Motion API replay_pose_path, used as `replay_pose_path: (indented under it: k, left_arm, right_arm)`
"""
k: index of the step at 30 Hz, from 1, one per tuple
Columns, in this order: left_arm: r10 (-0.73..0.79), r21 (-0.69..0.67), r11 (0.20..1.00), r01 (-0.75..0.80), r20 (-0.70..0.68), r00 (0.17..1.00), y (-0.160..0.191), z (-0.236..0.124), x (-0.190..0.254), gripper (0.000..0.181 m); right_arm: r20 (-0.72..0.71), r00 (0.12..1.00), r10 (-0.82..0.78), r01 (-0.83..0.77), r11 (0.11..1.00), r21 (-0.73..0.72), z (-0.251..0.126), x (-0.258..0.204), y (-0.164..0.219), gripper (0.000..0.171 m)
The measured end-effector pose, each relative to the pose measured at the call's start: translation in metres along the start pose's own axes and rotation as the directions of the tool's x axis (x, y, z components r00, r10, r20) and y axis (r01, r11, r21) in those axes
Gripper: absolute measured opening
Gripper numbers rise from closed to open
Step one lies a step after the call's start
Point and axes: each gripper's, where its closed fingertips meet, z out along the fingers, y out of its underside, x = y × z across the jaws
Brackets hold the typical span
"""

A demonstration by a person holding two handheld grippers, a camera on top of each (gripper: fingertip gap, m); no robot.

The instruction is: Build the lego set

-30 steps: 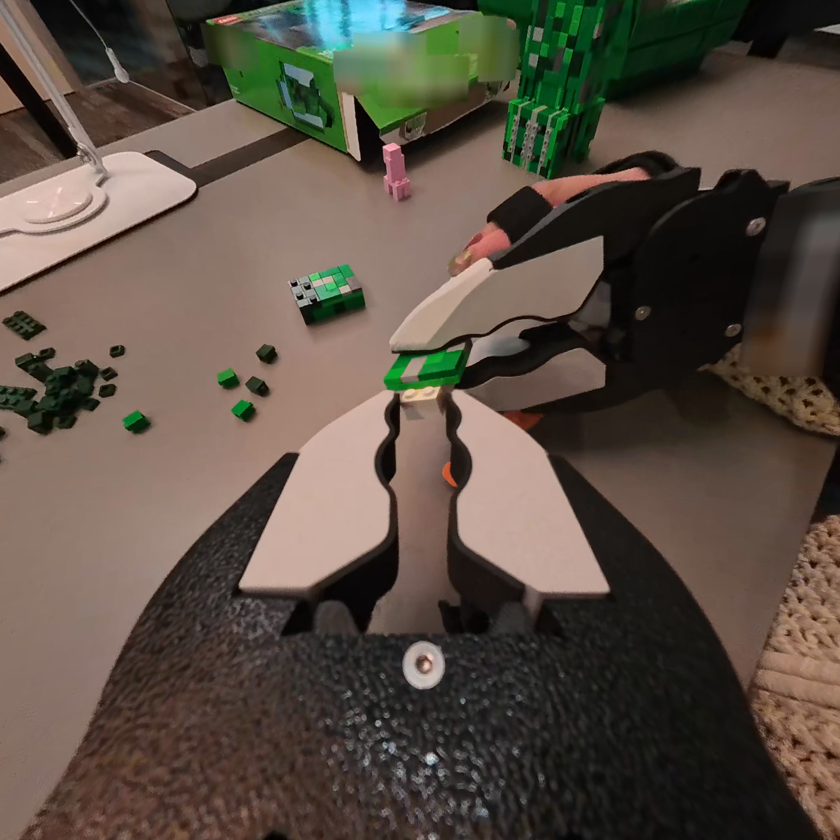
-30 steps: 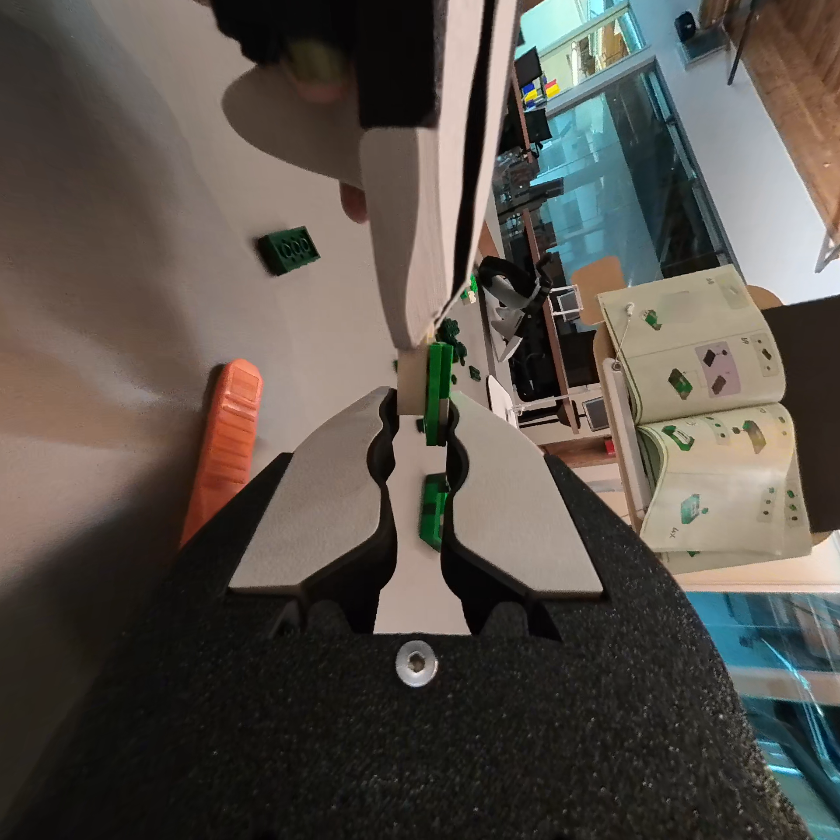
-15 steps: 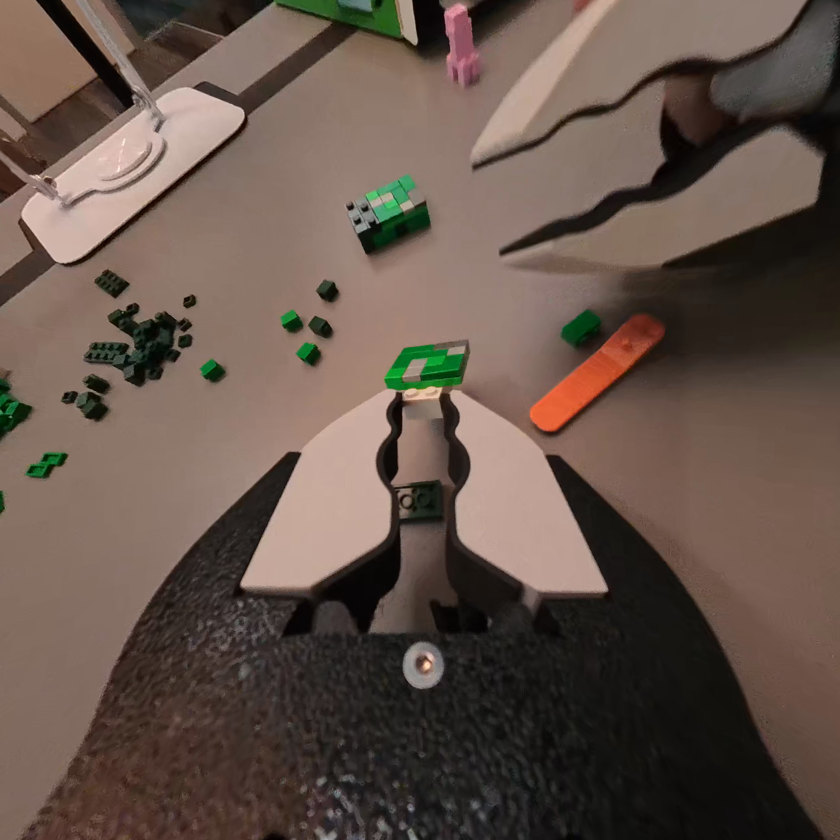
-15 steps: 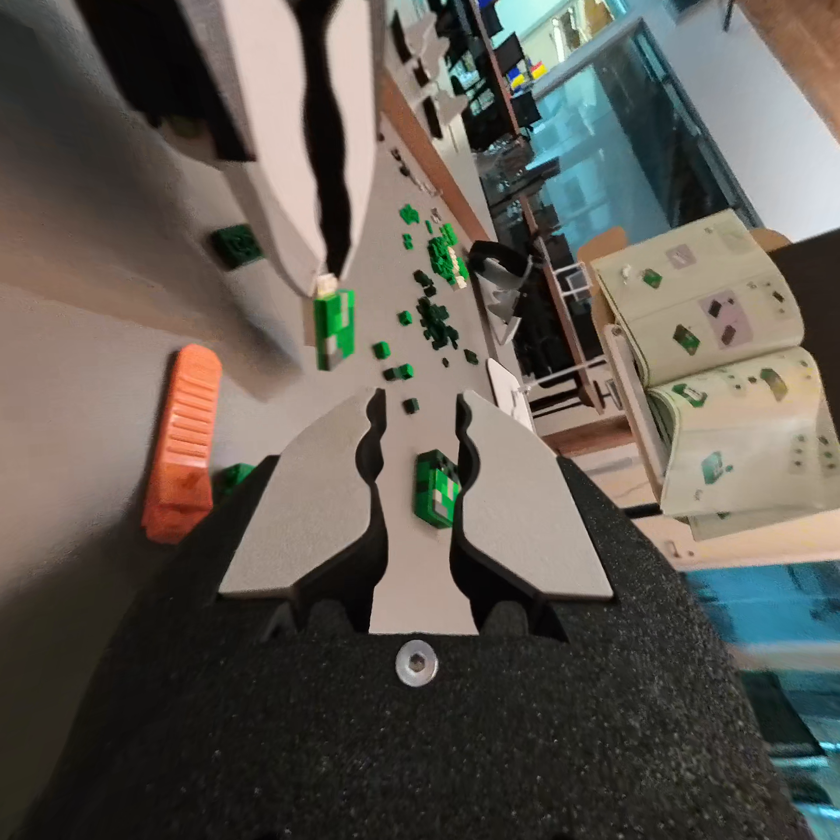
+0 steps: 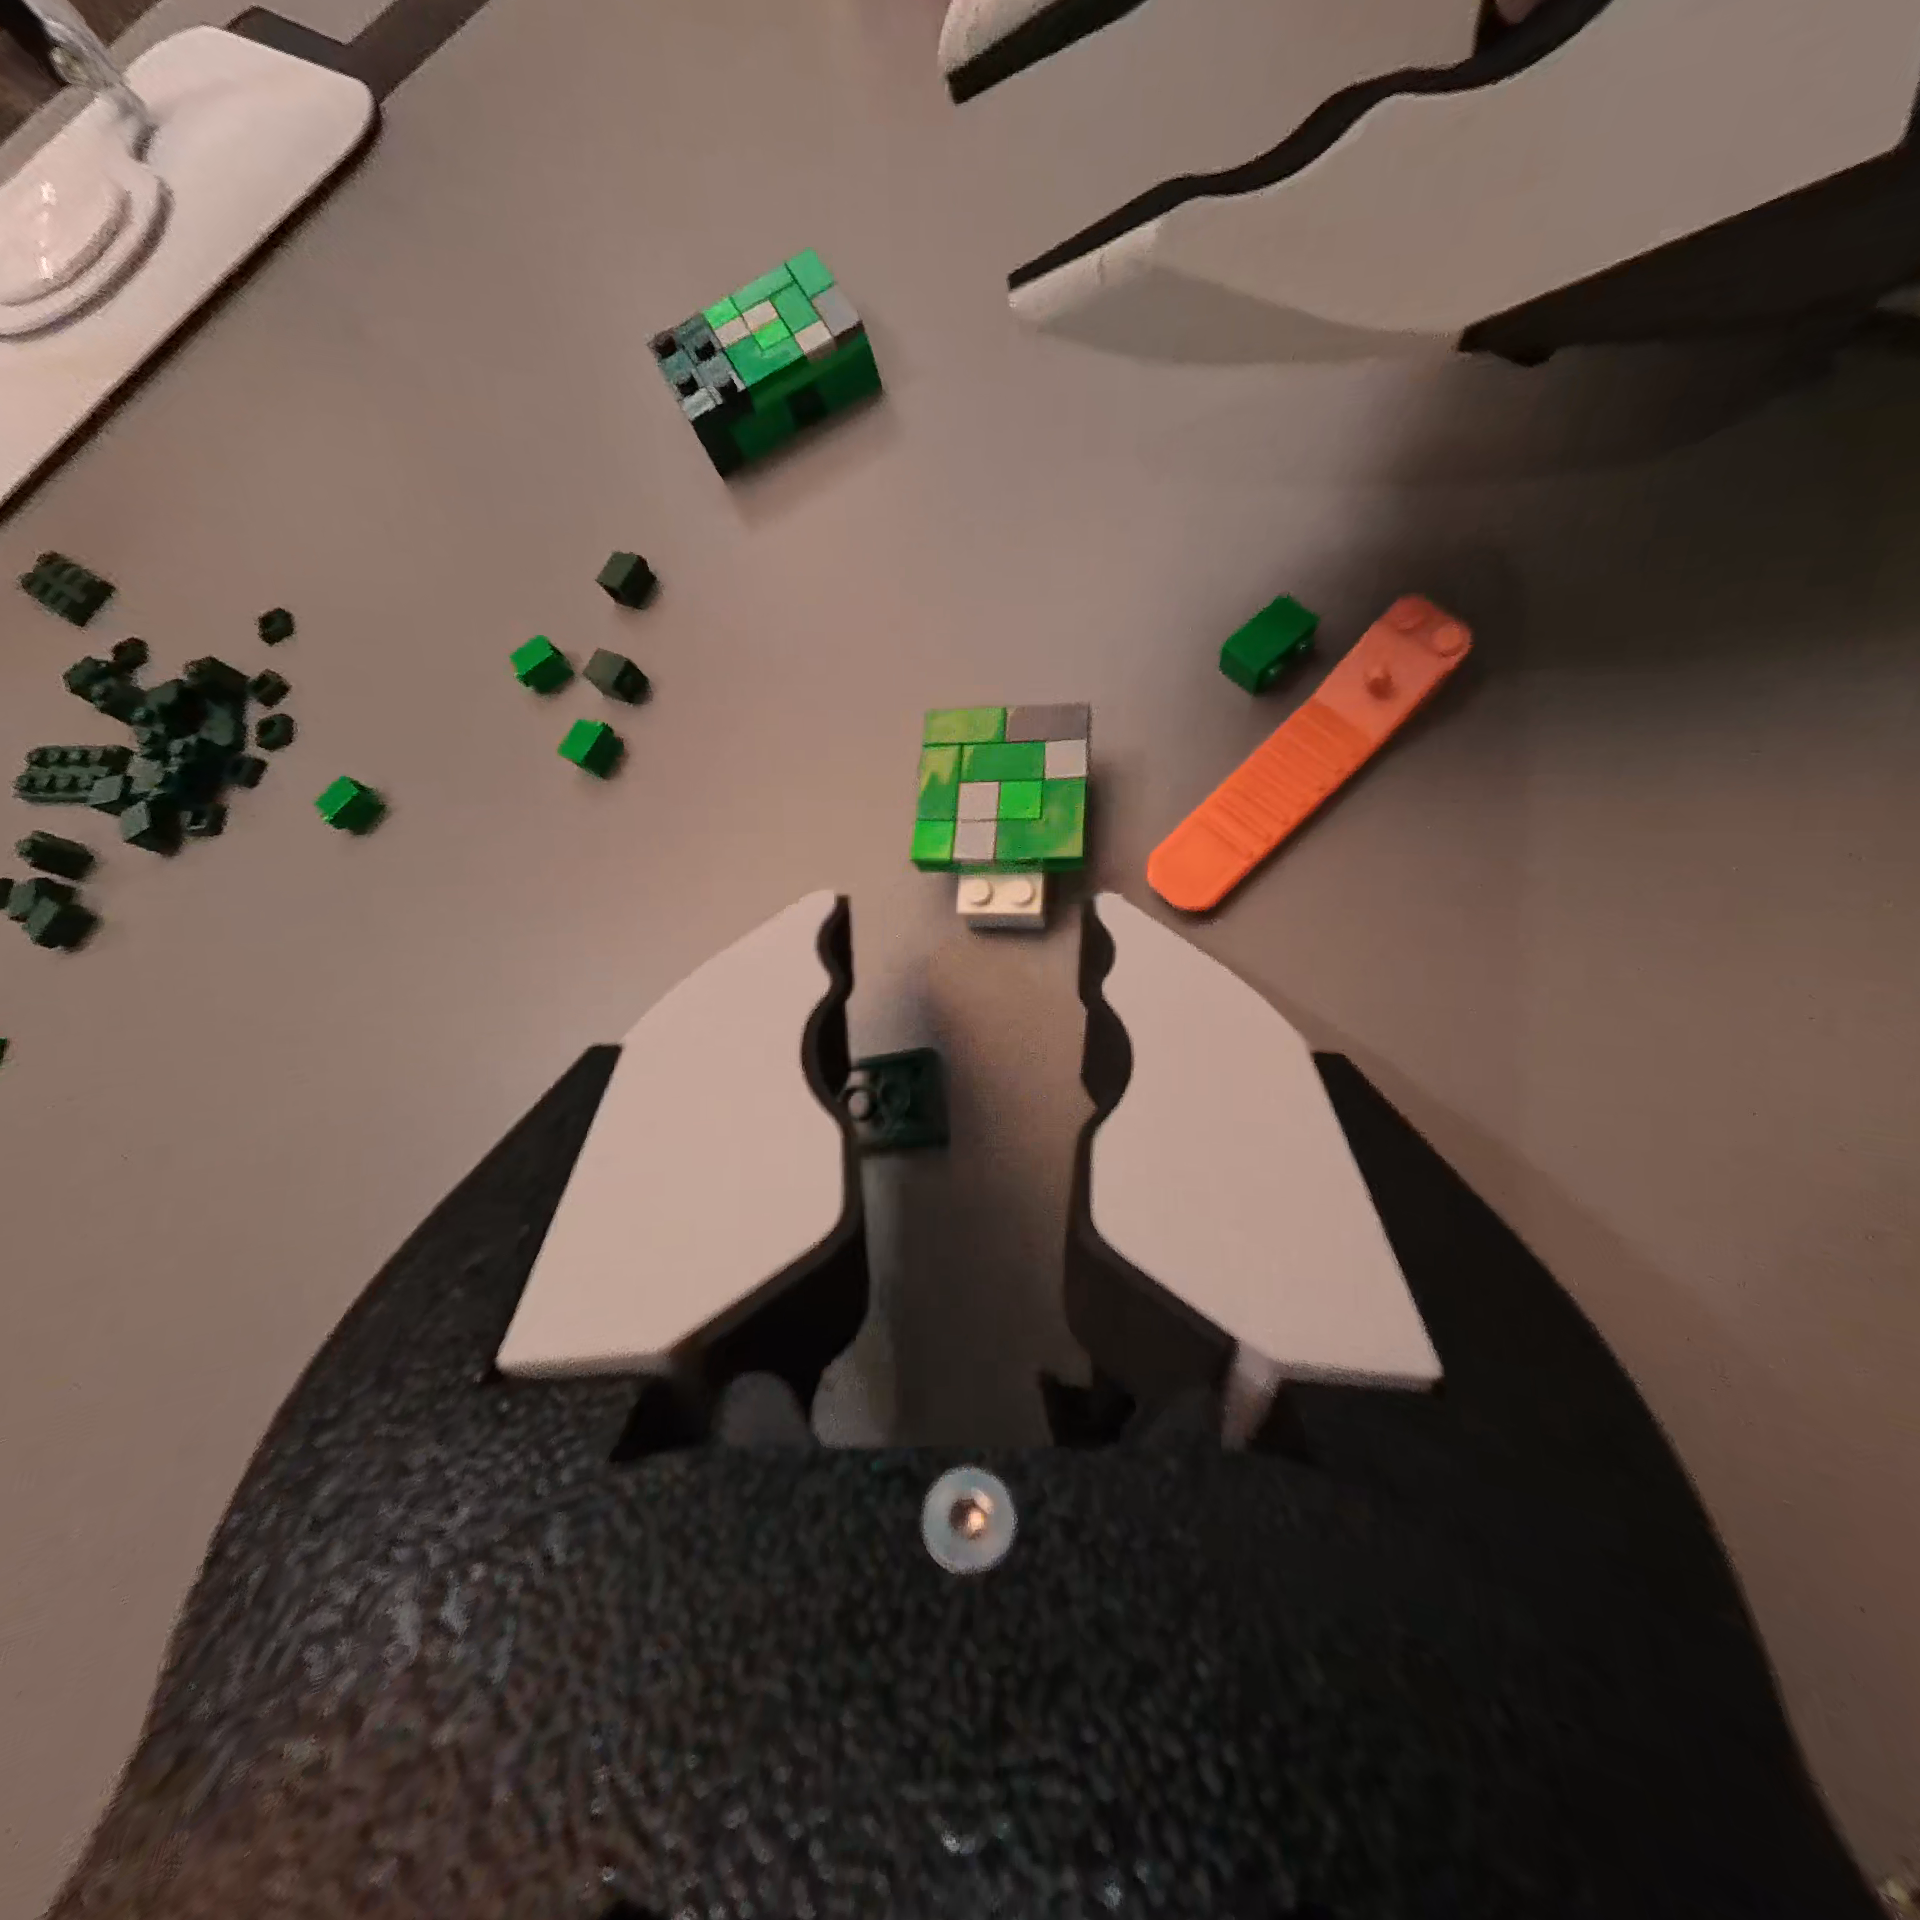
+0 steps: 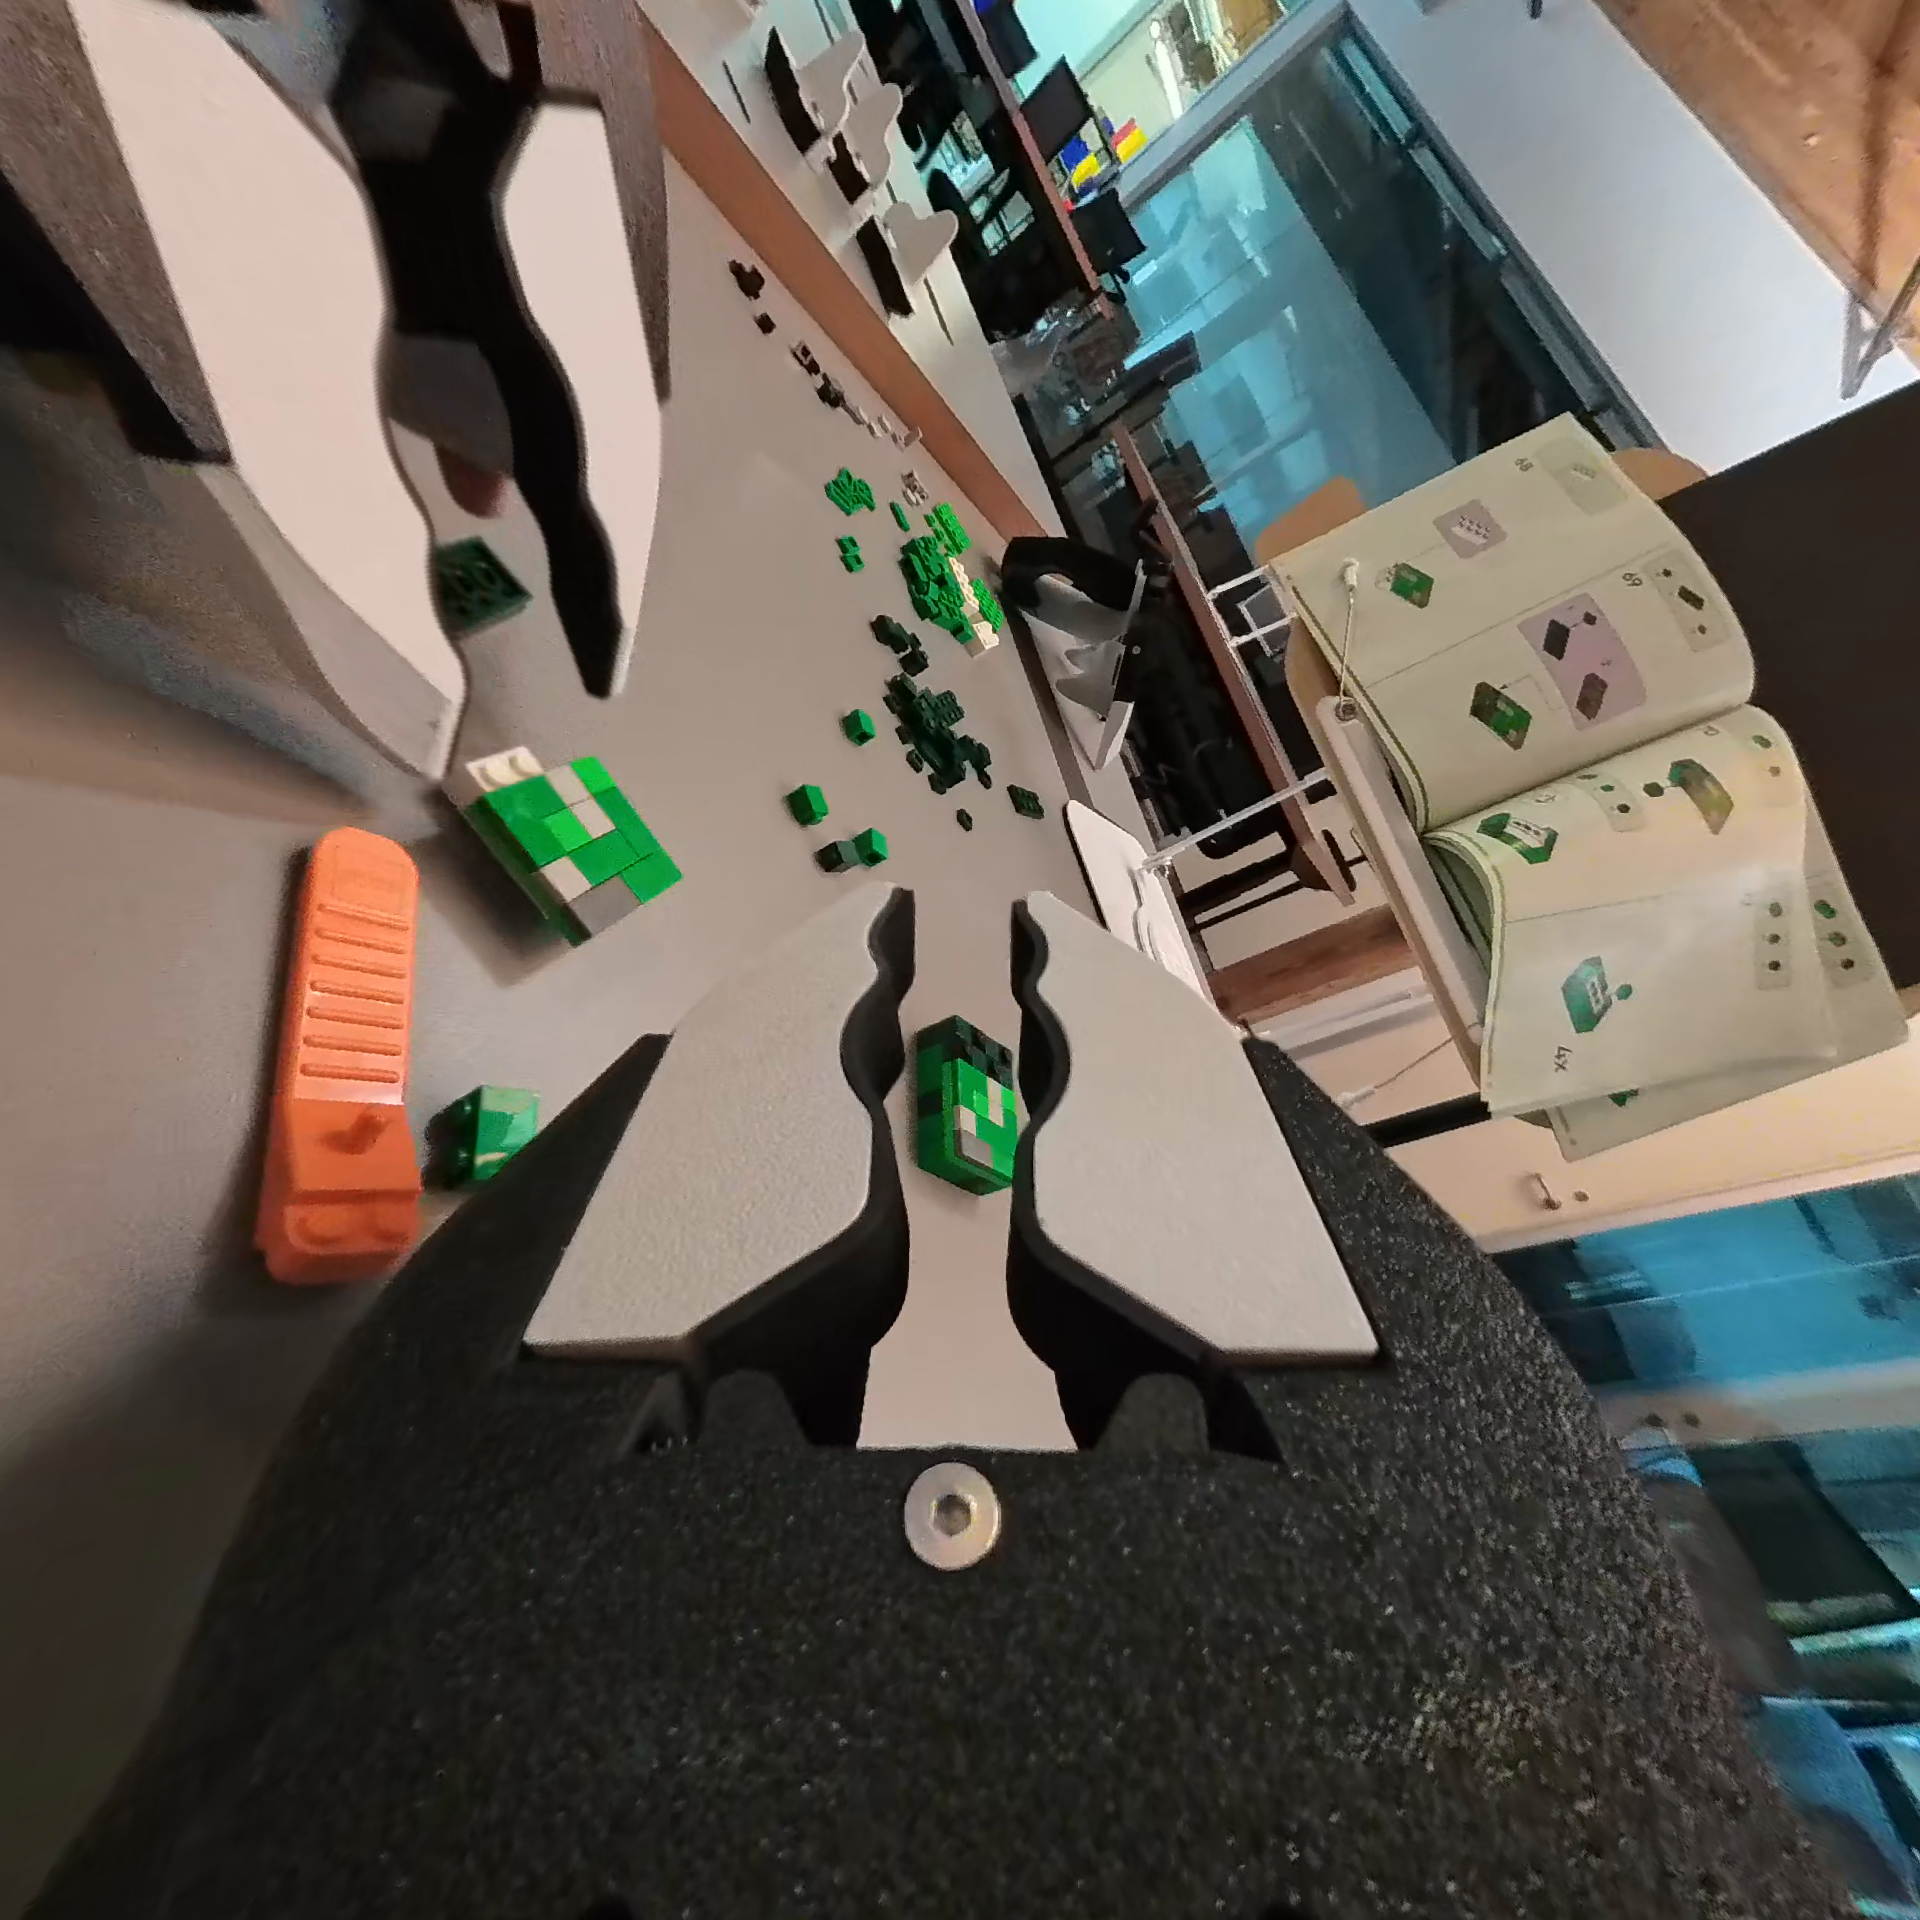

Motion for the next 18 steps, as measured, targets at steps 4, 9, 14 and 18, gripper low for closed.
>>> replay_pose_path:
  k: [4,9,14,18]
  left_arm:
    - [-0.003,-0.034,0.999,0.004,0.041,0.999,0.007,-0.011,-0.014,0.049]
    - [0.019,-0.218,0.976,0.028,0.211,0.977,0.031,-0.026,-0.037,0.046]
    - [-0.048,-0.227,0.970,0.088,0.178,0.983,0.031,-0.023,-0.030,0.041]
    - [-0.069,-0.213,0.972,0.100,0.150,0.986,0.027,-0.022,-0.027,0.043]
  right_arm:
    - [0.005,1.000,0.008,-0.008,1.000,-0.008,0.001,-0.001,0.001,0.017]
    - [0.016,1.000,0.009,-0.009,1.000,-0.010,0.002,-0.003,0.000,0.016]
    - [0.020,1.000,0.006,-0.006,1.000,-0.021,0.003,-0.003,0.002,0.015]
    - [0.020,1.000,0.013,-0.012,1.000,-0.024,0.003,-0.003,0.003,0.014]
